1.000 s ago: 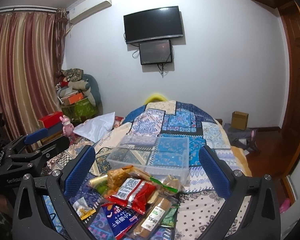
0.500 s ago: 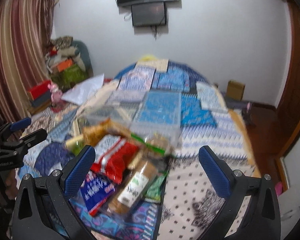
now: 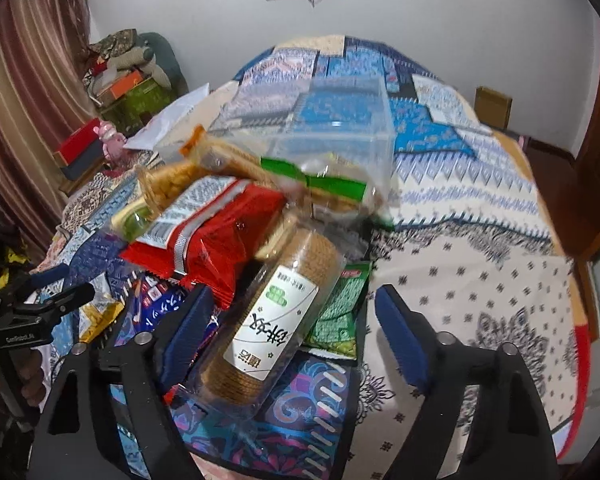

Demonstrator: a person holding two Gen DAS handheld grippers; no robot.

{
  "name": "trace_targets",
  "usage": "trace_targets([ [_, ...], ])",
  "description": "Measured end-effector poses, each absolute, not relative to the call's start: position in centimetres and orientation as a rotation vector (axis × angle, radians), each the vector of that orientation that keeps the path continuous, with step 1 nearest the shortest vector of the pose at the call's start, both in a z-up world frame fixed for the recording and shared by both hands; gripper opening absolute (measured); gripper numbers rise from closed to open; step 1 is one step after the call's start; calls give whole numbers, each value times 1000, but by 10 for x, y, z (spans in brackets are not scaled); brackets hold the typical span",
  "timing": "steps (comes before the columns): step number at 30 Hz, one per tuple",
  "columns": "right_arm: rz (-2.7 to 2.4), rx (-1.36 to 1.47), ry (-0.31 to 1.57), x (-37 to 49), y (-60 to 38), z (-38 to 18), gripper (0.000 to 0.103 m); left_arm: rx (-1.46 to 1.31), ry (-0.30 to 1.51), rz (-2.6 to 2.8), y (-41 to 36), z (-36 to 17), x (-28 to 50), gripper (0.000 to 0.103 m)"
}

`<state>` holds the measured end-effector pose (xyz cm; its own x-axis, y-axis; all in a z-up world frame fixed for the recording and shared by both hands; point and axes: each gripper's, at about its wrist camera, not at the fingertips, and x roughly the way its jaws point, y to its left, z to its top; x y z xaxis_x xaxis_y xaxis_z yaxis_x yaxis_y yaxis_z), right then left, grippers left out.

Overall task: Organize snacks
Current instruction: 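Grasp the chip bag with the left tool while the right grasps the biscuit roll, then carry the chip bag into the box with the left tool while the right carries the roll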

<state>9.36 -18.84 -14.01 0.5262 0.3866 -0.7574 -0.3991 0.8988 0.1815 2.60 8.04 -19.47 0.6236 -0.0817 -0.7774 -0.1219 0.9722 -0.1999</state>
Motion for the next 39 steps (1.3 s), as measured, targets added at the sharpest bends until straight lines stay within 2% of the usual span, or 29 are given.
trace_targets([
  [2, 480, -3, 915, 95, -185, -145, 77, -244, 926, 14, 77, -202, 28, 103],
  [5, 497, -6, 939, 98, -182, -150, 65, -217, 951, -6, 66, -208, 29, 103],
  [11, 511, 6, 951, 101, -178, -157, 62, -211, 968, -19, 57, -223, 31, 103],
  [13, 521, 10, 950, 102, -178, -158, 58, -209, 957, -19, 59, -221, 29, 95],
  [15, 519, 12, 945, 102, -179, -158, 55, -202, 948, -31, 61, -219, 28, 79],
  [21, 525, 83, 943, 107, -189, -158, 46, -196, 948, -22, 69, -211, 27, 59],
  [27, 509, 60, 915, 101, -192, -150, 38, -167, 894, 1, 68, -191, 20, 58],
  [39, 493, 98, 789, 85, -217, -110, 37, -151, 710, -24, 59, -122, 29, 58],
])
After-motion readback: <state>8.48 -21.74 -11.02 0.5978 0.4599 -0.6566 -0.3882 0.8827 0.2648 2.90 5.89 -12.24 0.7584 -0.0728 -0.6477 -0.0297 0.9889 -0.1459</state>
